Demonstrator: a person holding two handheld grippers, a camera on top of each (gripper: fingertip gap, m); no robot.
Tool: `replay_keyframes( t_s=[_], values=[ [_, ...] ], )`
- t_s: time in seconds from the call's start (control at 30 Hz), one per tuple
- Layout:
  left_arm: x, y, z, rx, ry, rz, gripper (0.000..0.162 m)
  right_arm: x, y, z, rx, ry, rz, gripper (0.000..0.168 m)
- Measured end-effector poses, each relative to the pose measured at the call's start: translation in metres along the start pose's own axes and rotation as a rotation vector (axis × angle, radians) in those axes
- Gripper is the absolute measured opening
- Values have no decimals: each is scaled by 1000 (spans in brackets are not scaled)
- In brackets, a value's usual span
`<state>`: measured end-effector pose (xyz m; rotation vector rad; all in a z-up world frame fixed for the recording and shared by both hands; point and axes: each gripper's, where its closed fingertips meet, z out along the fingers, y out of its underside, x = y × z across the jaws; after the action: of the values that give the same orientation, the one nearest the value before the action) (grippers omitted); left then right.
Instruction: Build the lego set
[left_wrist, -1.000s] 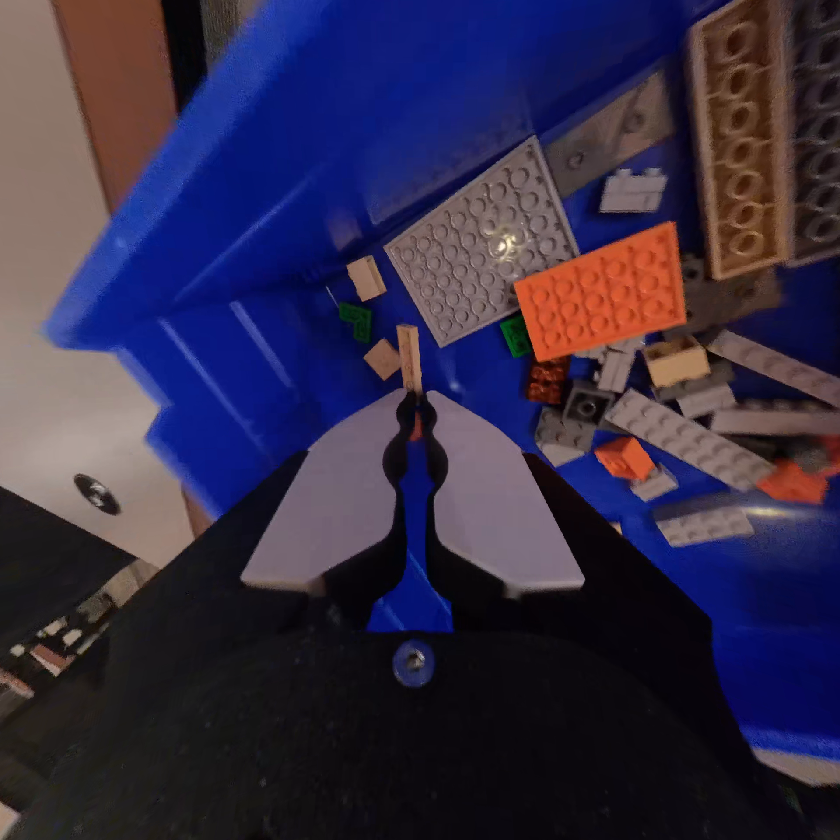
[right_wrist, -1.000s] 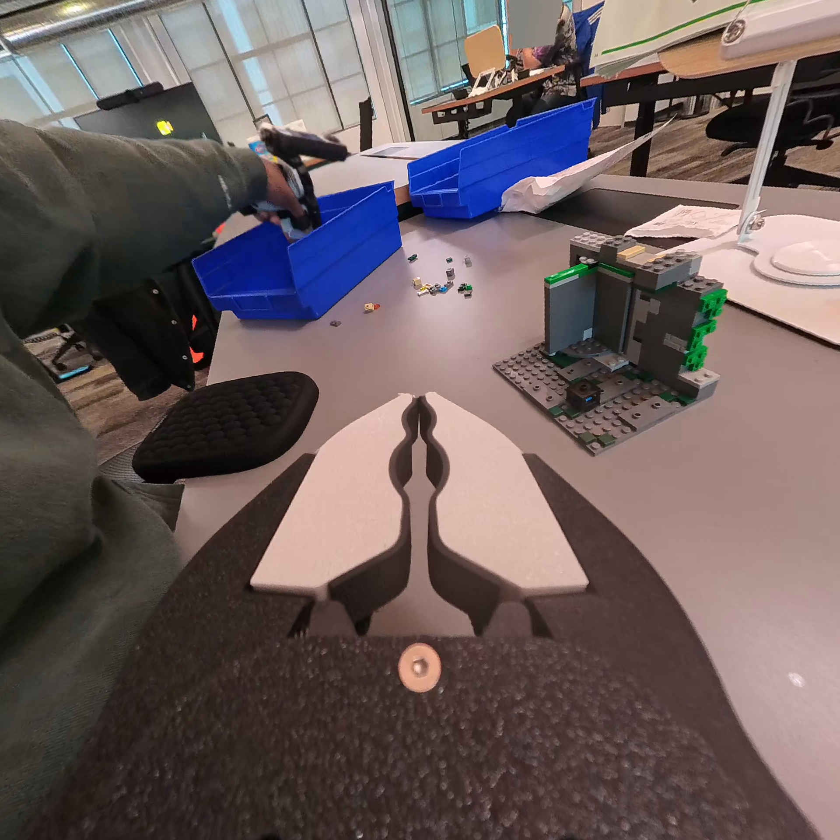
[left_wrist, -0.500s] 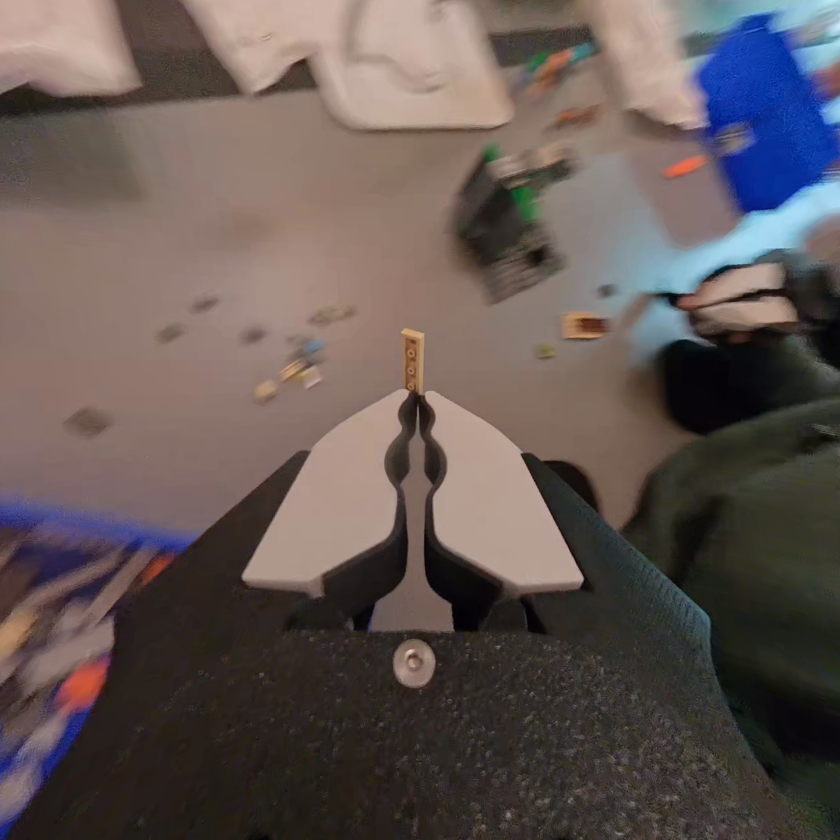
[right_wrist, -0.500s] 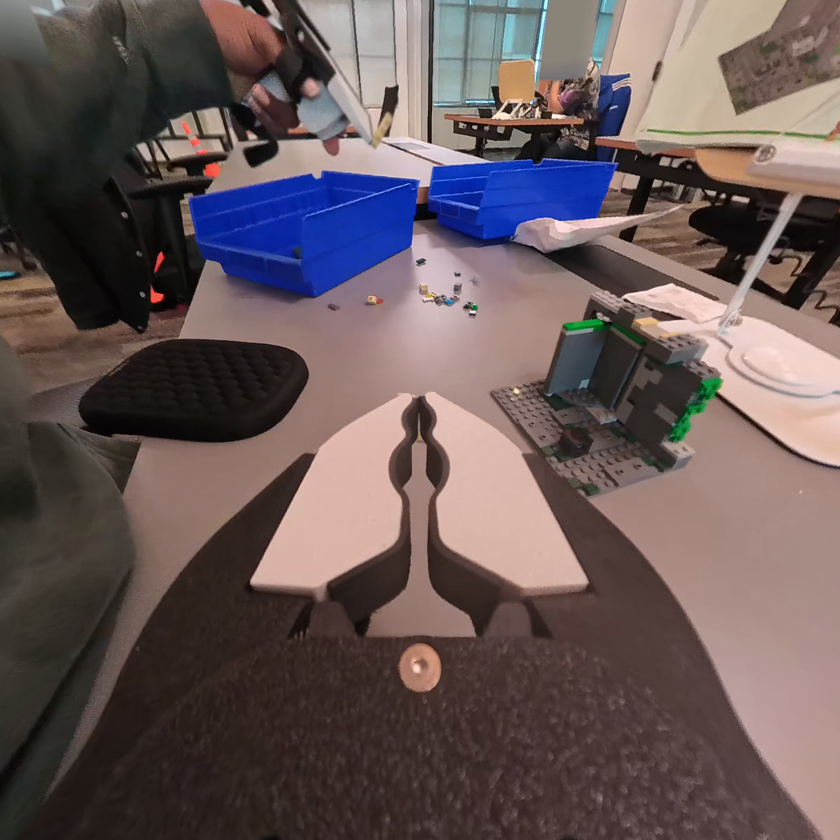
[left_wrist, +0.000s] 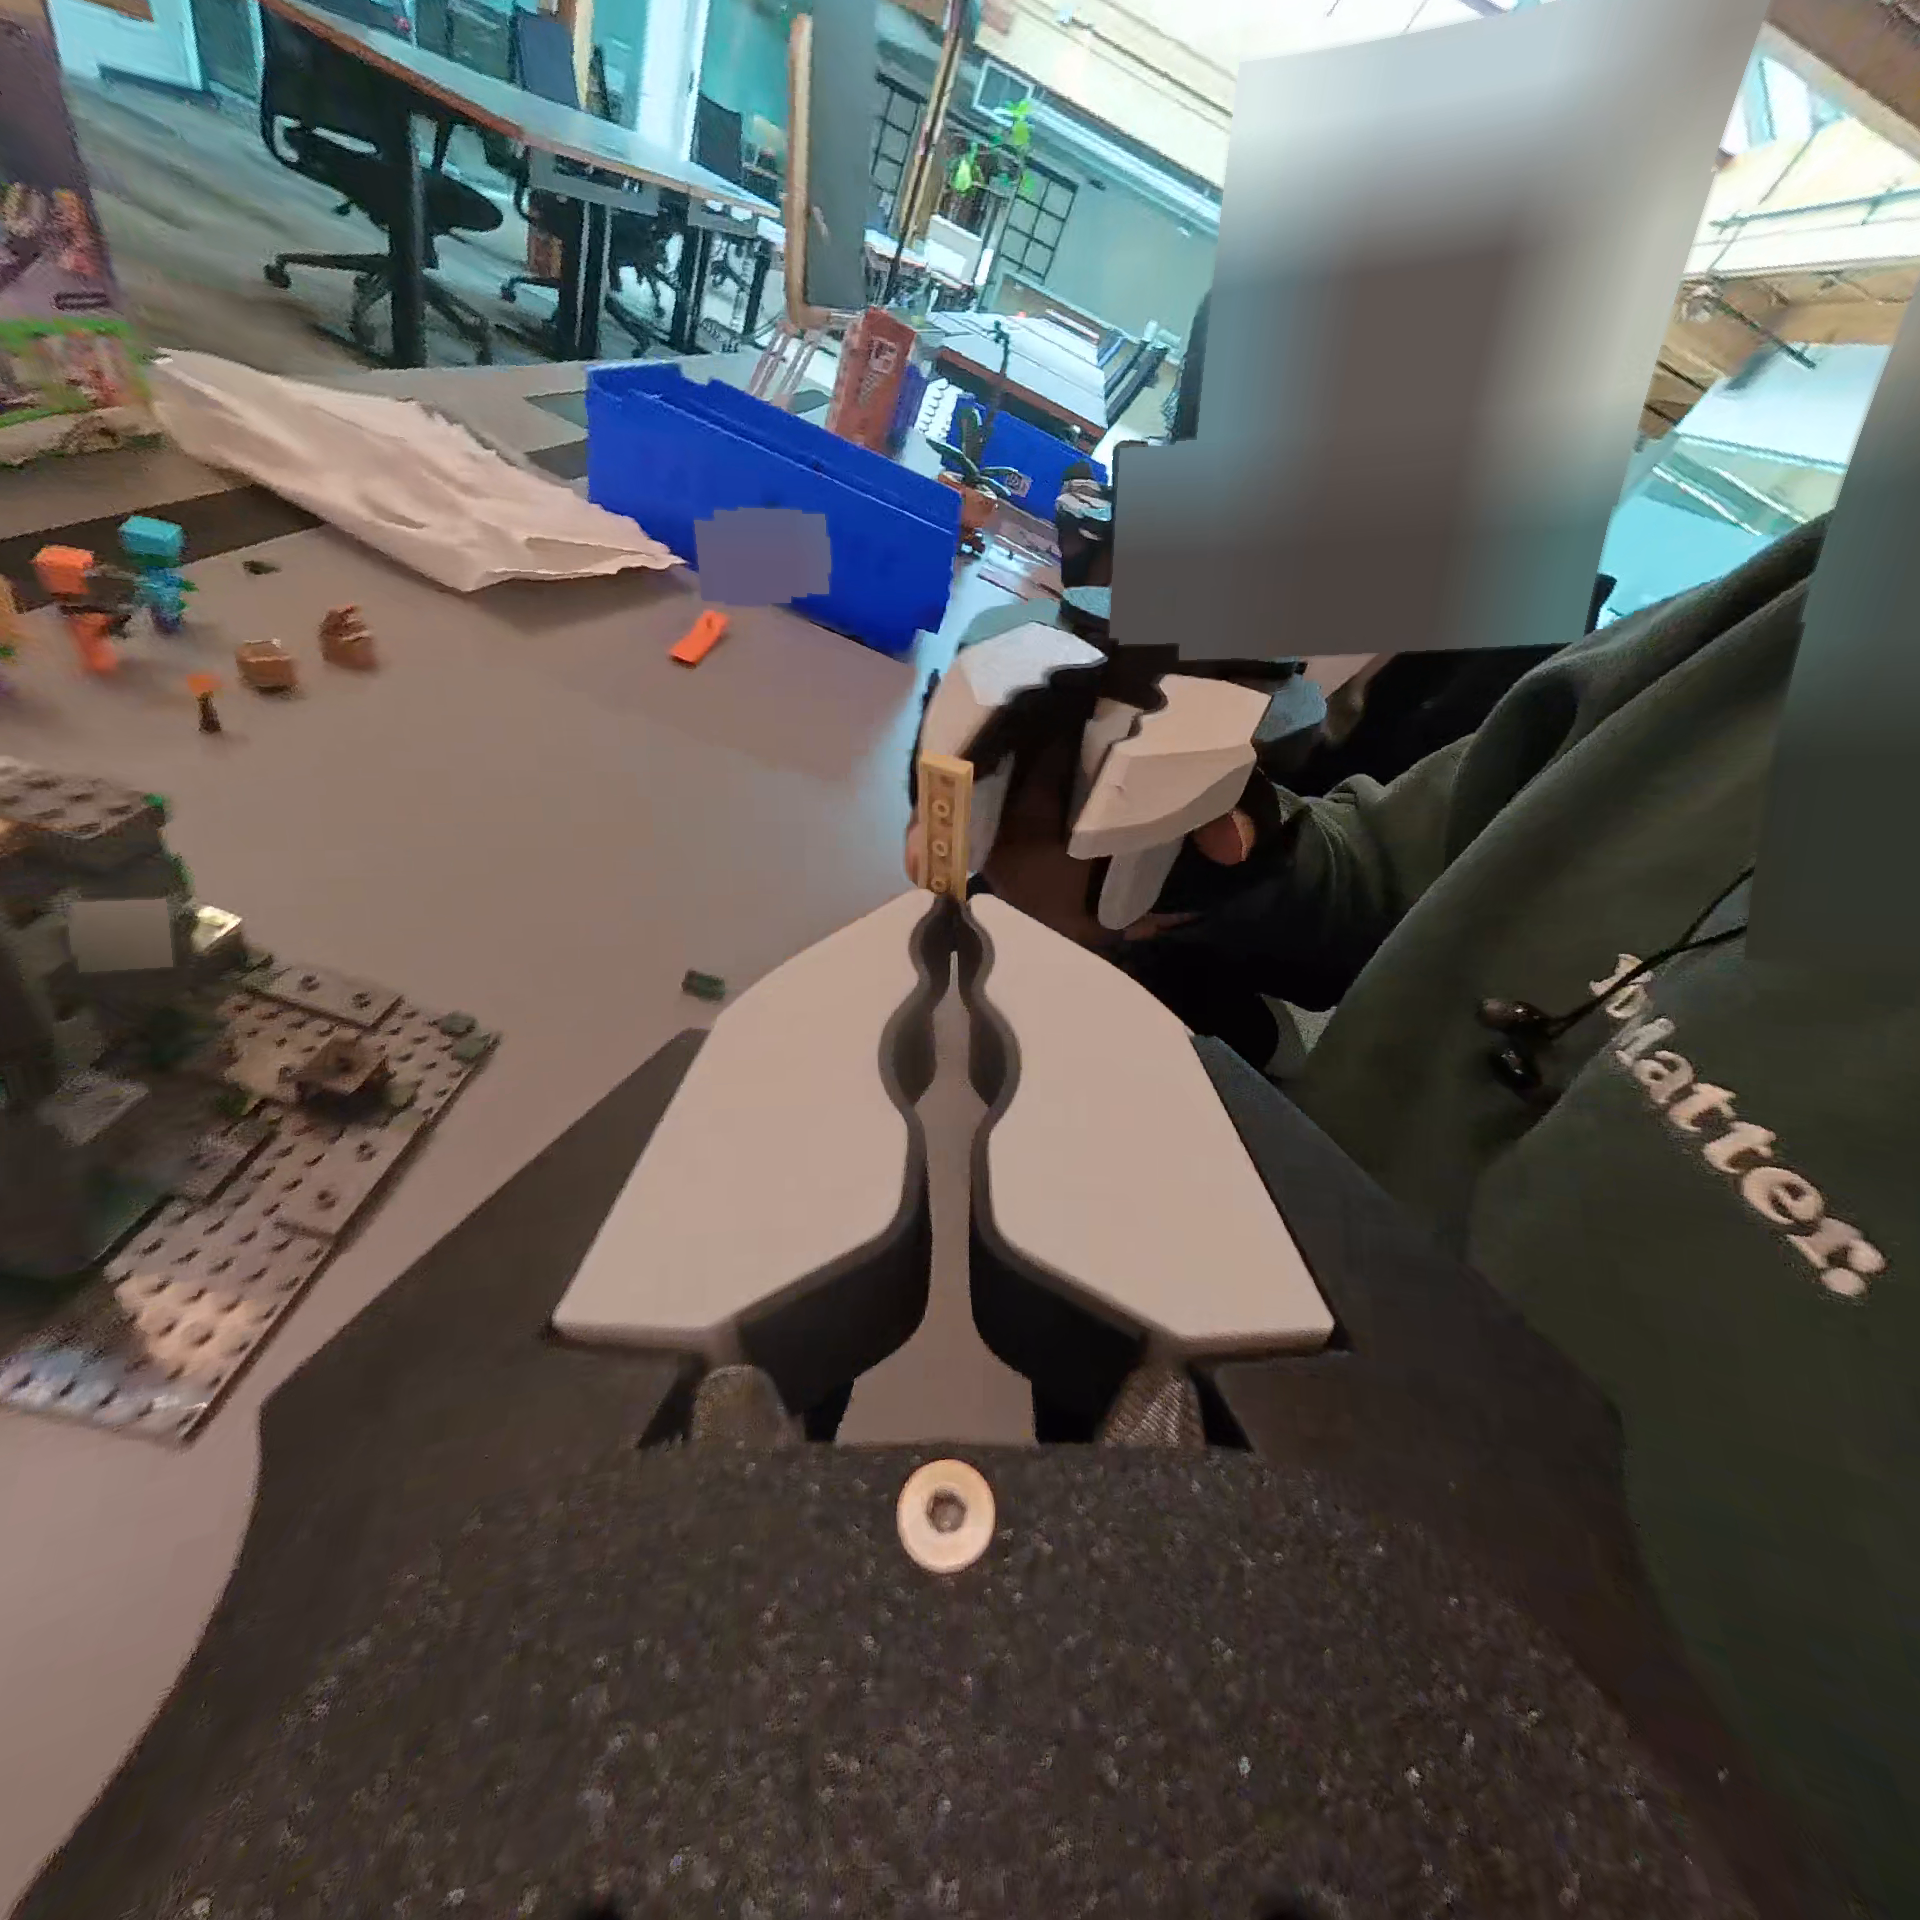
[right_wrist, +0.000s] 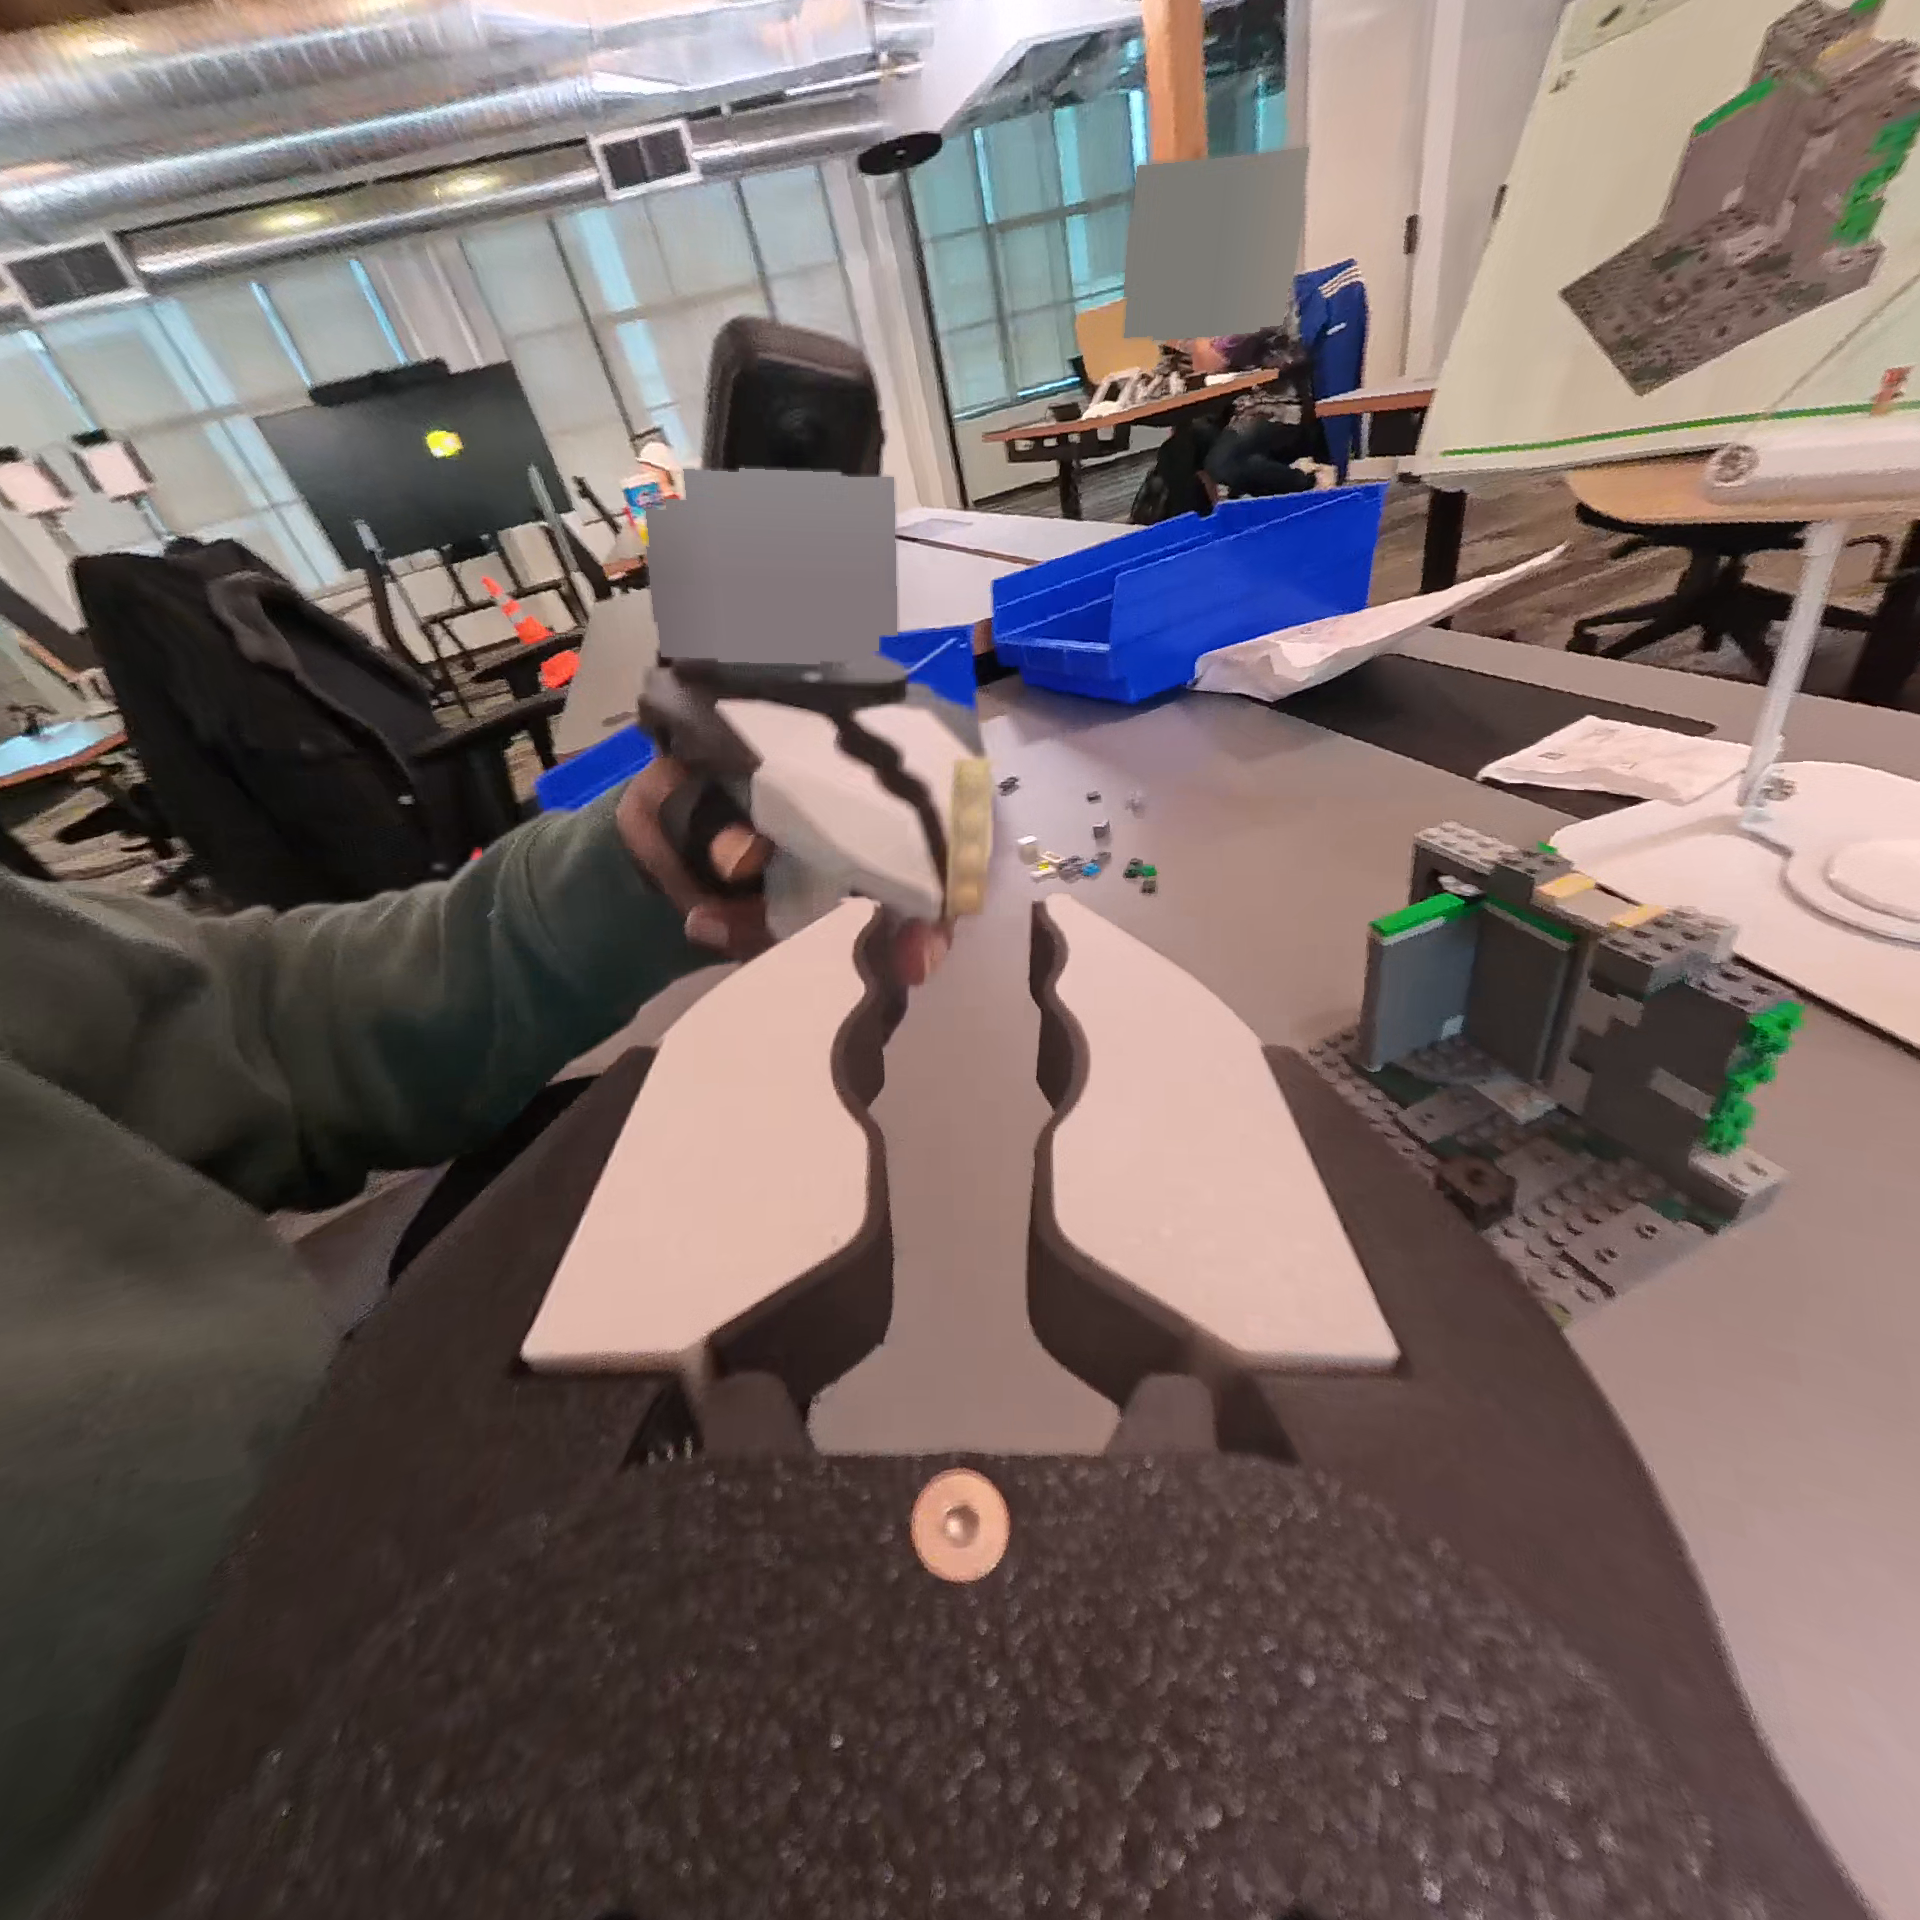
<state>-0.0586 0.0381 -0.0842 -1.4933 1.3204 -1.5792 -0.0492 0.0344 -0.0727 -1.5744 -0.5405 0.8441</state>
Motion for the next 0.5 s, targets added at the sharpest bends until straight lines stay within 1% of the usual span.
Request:
replay_keyframes(
  t_s=[0.13,0.23,0.27,0.43,0.5],
  values=[
    [9,11,19,-5,37,30,0,0,8,-1,-29,-2,21,22],
    [12,16,24,-16,46,38,0,-3,13,-1,-40,-22,33,14],
    [13,17,25,-18,48,36,0,-3,14,-1,-48,-25,32,8],
    [12,23,26,-31,24,61,1,-1,21,-6,-118,-58,-3,7],
    [6,24,23,-42,-14,82,14,4,29,-11,-205,-71,-58,7]
  ],
)
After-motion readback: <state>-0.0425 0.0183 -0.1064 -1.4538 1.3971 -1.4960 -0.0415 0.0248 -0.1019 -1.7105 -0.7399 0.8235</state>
